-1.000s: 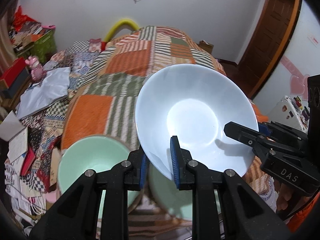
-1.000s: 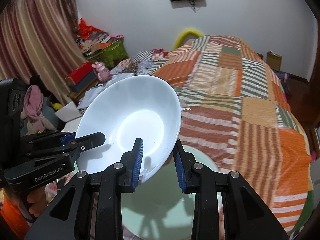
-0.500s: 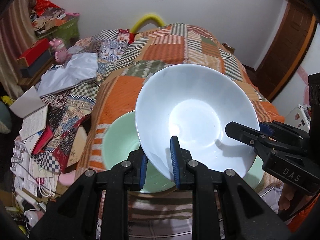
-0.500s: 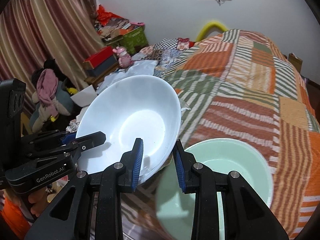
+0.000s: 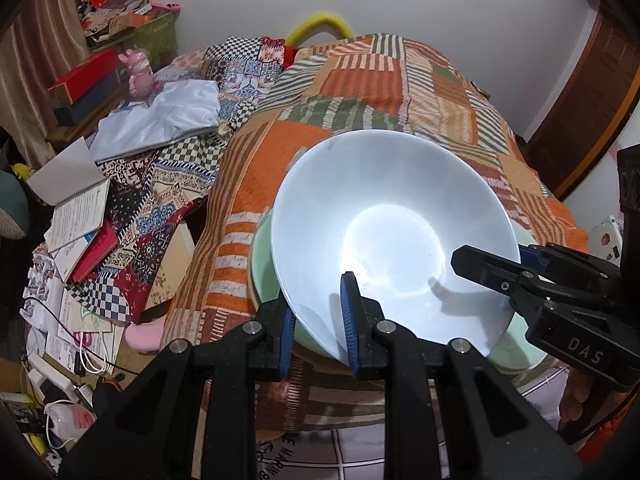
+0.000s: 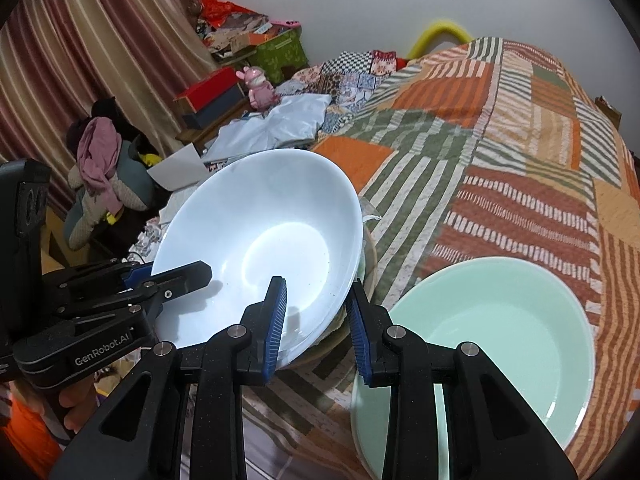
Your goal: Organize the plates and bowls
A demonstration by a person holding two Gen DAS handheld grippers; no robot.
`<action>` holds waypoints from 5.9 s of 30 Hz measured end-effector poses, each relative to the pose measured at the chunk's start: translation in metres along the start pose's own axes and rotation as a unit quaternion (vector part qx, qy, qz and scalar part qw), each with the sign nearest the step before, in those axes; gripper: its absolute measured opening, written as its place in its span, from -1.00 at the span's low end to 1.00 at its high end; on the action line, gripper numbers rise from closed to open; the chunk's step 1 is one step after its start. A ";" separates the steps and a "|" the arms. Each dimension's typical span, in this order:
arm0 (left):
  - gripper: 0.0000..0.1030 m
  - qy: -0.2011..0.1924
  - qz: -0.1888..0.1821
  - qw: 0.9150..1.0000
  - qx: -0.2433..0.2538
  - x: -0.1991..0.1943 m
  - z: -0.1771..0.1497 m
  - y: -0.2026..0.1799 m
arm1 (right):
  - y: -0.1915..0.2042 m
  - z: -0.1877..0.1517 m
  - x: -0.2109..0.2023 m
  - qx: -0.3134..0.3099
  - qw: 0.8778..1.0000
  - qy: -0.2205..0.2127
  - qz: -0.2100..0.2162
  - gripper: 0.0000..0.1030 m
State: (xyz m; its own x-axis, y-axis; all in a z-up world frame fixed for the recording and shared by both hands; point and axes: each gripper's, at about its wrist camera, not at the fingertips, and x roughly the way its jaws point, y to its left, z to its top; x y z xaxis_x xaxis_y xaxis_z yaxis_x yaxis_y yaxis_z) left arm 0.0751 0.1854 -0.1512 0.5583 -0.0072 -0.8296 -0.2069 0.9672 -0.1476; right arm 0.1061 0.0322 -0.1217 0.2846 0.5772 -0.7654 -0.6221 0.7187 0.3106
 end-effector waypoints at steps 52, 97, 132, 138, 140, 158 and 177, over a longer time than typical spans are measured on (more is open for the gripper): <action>-0.46 -0.007 0.046 0.999 0.028 0.000 0.004 0.015 | -0.011 0.000 0.006 -0.015 1.000 0.016 0.002 -0.45; -0.13 0.060 -0.018 0.996 -0.062 0.058 -0.010 0.028 | -0.013 0.005 0.055 -0.007 0.997 0.071 -0.005 -0.37; -0.13 0.003 -0.052 0.999 -0.004 0.007 0.011 -0.062 | -0.058 0.002 -0.041 0.029 0.999 -0.021 -0.031 -0.37; -0.13 0.003 -0.059 0.998 0.012 0.005 0.010 -0.086 | -0.071 -0.006 -0.057 0.039 0.998 -0.030 -0.040 -0.37; -0.13 0.004 -0.061 0.998 0.017 0.004 0.009 -0.094 | -0.077 -0.009 -0.062 0.044 0.998 -0.033 -0.043 -0.37; -0.13 0.034 -0.081 0.995 0.051 0.029 -0.001 -0.151 | -0.119 -0.038 -0.085 0.085 0.994 -0.035 -0.066 -0.37; -0.12 0.053 -0.086 0.993 0.054 0.058 -0.005 -0.156 | -0.139 -0.054 -0.068 0.120 0.992 -0.011 -0.047 -0.36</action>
State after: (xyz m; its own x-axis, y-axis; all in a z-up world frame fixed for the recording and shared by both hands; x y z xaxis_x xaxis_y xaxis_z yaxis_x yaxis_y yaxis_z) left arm 0.1355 0.0325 -0.1792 0.4898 -0.1966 -0.8494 -0.0241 0.9708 -0.2386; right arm 0.1338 -0.1280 -0.1432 0.3506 0.5090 -0.7861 -0.4003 0.8403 0.3655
